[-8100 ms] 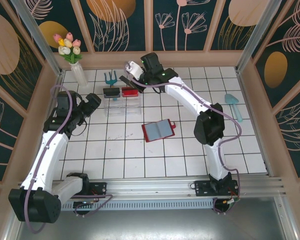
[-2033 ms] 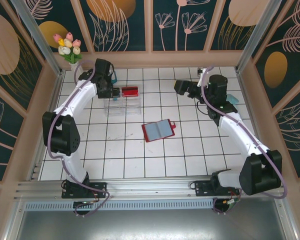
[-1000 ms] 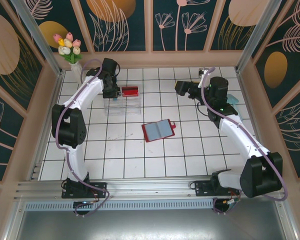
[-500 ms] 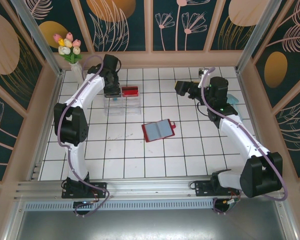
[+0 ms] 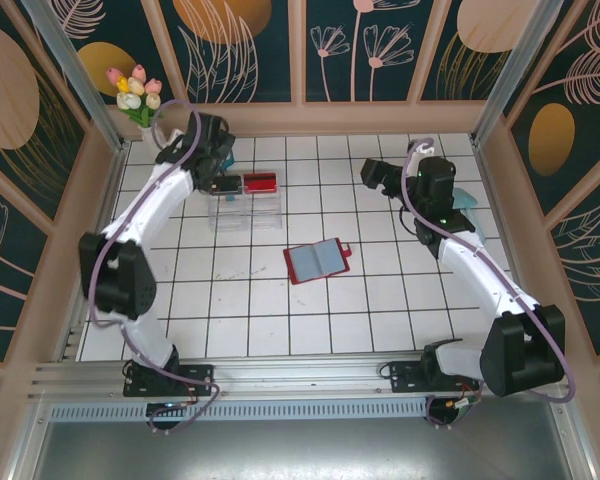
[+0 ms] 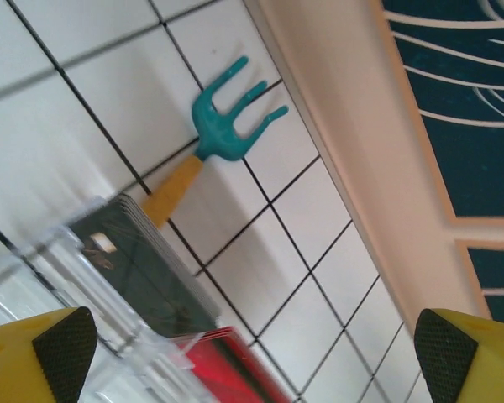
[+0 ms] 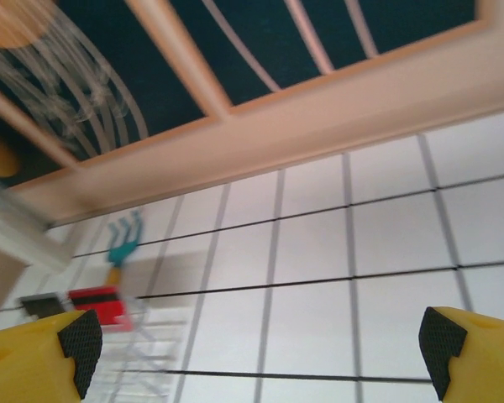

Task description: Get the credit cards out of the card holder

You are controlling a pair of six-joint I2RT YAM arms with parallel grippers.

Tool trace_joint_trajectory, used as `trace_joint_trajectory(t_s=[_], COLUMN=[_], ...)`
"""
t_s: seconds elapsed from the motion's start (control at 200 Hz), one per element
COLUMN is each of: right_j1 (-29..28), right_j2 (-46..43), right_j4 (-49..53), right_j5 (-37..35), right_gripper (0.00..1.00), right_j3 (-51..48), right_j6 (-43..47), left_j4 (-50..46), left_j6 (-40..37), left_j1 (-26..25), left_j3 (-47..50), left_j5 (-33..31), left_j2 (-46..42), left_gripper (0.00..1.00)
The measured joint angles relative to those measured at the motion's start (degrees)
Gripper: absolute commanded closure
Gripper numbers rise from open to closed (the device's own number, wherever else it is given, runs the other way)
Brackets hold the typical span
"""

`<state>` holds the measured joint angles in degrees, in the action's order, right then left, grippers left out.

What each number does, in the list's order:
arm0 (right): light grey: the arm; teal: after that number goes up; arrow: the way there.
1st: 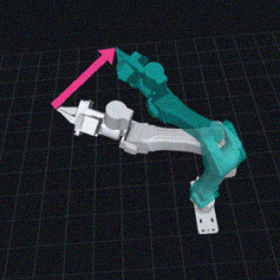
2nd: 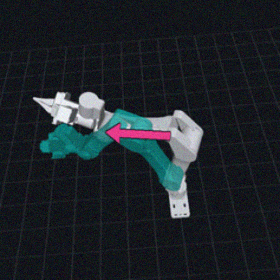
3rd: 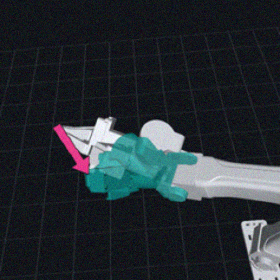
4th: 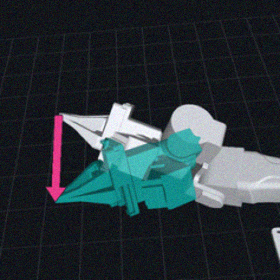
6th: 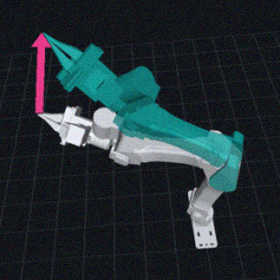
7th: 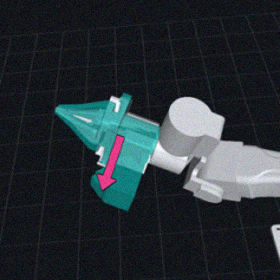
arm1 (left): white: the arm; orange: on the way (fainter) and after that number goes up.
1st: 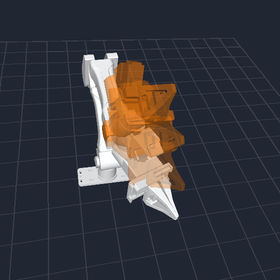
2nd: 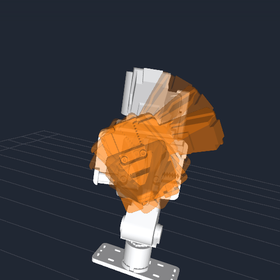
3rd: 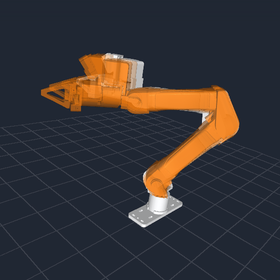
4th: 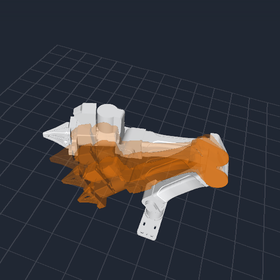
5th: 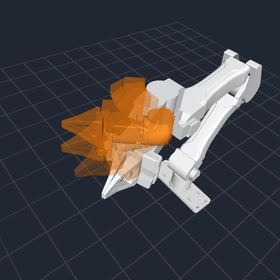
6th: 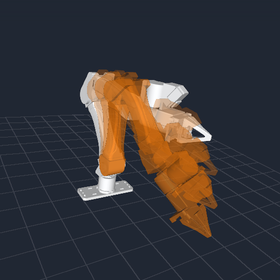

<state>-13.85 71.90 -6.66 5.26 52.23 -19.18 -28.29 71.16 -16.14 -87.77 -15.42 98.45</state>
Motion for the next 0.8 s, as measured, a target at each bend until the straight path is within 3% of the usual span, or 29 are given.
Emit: trace_joint_trajectory(t_s=[0.195, 0.315, 0.525, 0.681, 0.796], right_j1=[1.42, 2.82, 9.16, 13.46, 14.73], right_j2=[-5.27, -7.82, -7.98, -4.42, 1.4], right_j4=[-3.54, -7.65, -14.71, -23.41, -31.3], right_j5=[-11.8, -17.94, -23.69, -24.48, -23.58], right_gripper=[0.01, 0.01, 0.01, 0.01, 0.01], right_j3=[-10.32, -17.05, -26.73, -32.37, -33.31], right_j6=[3.91, 6.29, 9.05, 9.92, 10.34], left_j4=[13.33, 21.77, 34.1, 51.43, 61.77], left_j6=[-15.72, -25.97, -41.09, -51.69, -57.59], left_j1=[0.0, 0.0, 1.86, 5.6, 8.07], left_j3=[24.26, 37.99, 54.93, 67.69, 70.27], left_j5=[-10.49, -18.78, -26.84, -26.1, -23.32], left_j2=[-19.61, -26.34, -27.56, -27.5, -23.41], left_gripper=[0.01, 0.01, 0.01, 0.01, 0.01])
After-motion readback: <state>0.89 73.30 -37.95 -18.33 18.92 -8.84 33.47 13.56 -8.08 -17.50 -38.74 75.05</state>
